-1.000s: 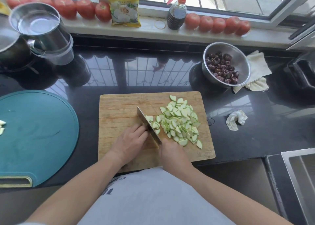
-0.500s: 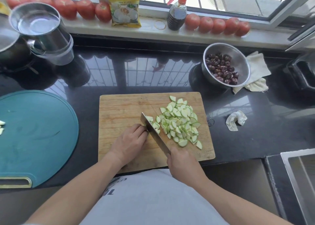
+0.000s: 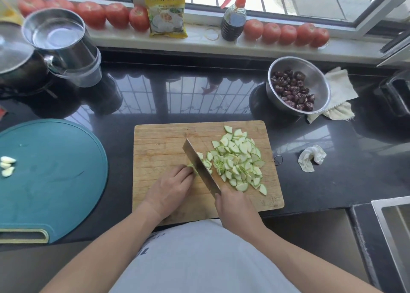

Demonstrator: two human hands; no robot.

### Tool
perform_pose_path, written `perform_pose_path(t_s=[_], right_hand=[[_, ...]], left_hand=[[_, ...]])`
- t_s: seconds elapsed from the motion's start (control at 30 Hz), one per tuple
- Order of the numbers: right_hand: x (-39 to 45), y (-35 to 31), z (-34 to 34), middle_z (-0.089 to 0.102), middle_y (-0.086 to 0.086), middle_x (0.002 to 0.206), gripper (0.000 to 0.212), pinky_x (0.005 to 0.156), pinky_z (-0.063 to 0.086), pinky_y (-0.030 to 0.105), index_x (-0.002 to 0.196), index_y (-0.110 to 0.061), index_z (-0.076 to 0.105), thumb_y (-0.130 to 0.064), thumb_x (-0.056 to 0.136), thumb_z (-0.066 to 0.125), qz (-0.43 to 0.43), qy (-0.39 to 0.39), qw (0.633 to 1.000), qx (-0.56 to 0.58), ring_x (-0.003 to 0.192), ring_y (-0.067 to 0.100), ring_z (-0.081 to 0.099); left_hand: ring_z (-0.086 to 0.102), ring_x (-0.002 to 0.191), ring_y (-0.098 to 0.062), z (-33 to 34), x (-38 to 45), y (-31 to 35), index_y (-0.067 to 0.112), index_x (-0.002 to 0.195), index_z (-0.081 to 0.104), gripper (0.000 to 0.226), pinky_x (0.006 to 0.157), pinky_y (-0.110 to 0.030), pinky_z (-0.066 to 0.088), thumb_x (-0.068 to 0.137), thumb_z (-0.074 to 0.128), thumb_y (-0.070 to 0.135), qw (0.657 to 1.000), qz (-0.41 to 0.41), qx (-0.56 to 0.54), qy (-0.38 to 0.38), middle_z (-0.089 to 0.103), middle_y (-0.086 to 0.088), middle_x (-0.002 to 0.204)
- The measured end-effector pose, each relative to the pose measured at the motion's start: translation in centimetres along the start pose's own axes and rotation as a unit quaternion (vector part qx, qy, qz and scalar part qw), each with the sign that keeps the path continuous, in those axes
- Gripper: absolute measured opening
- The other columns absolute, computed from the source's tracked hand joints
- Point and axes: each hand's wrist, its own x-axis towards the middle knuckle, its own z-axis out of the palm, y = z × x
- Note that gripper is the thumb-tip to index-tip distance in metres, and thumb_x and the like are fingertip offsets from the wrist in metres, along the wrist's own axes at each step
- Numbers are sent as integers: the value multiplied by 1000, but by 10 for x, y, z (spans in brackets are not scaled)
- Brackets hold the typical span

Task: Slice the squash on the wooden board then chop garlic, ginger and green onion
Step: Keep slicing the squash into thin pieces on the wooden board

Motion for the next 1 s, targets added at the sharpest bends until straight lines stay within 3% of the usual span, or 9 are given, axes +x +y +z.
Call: perform_pose_path(t_s=[0.17, 0.37, 0.47, 0.63, 0.8, 0.9, 1.0], right_hand=[[-12, 7, -7, 56, 6, 70, 8, 54, 43, 38, 91, -19, 43, -24, 98, 44, -23, -13, 1000, -3, 63, 27, 54], [-12, 7, -1, 44, 1, 61, 15, 48, 31, 32, 85, -19, 37, -22, 98, 42, -15, -18, 998, -57, 54, 23, 45], [-1, -2, 7, 39, -3, 59, 16, 44, 22, 32, 81, -18, 38, -16, 95, 45, -8, -11, 997, -79, 55, 25, 49], [29, -23, 9, 58, 8, 72, 19, 53, 37, 36, 81, -17, 40, -21, 100, 41, 4, 20, 1000, -11, 67, 33, 59], [6, -9, -7, 53, 3, 68, 20, 52, 36, 35, 84, -17, 44, -27, 101, 42, -11, 26, 999, 16, 61, 27, 53], [-10, 1, -9, 46, 0, 65, 18, 46, 24, 26, 86, -17, 40, -27, 100, 43, -27, 13, 999, -18, 52, 14, 40], [-14, 3, -8, 50, 4, 67, 14, 50, 28, 30, 88, -17, 41, -23, 100, 41, -33, -14, 999, -38, 56, 21, 44]], left_hand=[[57, 112, -32, 6, -2, -2, 1, 114, 66, 25, 93, -40, 53, 90, 69, -1, 1000, -11, -2, -25, 64, -14, 119], [56, 114, -31, 4, -3, -1, 1, 116, 65, 24, 90, -41, 55, 92, 66, 1, 999, -13, -3, -33, 62, -13, 121], [58, 110, -31, 0, 0, 0, 1, 113, 68, 20, 85, -41, 57, 93, 64, 1, 1000, -15, -1, -26, 65, -13, 119], [61, 106, -32, -7, 3, 4, 2, 107, 69, 15, 74, -41, 58, 99, 57, 5, 999, -23, -8, -35, 65, -13, 116], [61, 106, -33, -6, 2, 3, 0, 102, 69, 10, 74, -42, 59, 95, 64, 3, 999, -33, 3, -24, 67, -14, 111], [60, 110, -32, -4, 0, 3, 0, 106, 69, 14, 75, -41, 60, 92, 69, 2, 999, -36, -6, -36, 67, -13, 113], [59, 112, -31, -4, 0, 2, 1, 108, 69, 17, 78, -40, 60, 92, 70, 2, 999, -34, -5, -35, 66, -13, 115]])
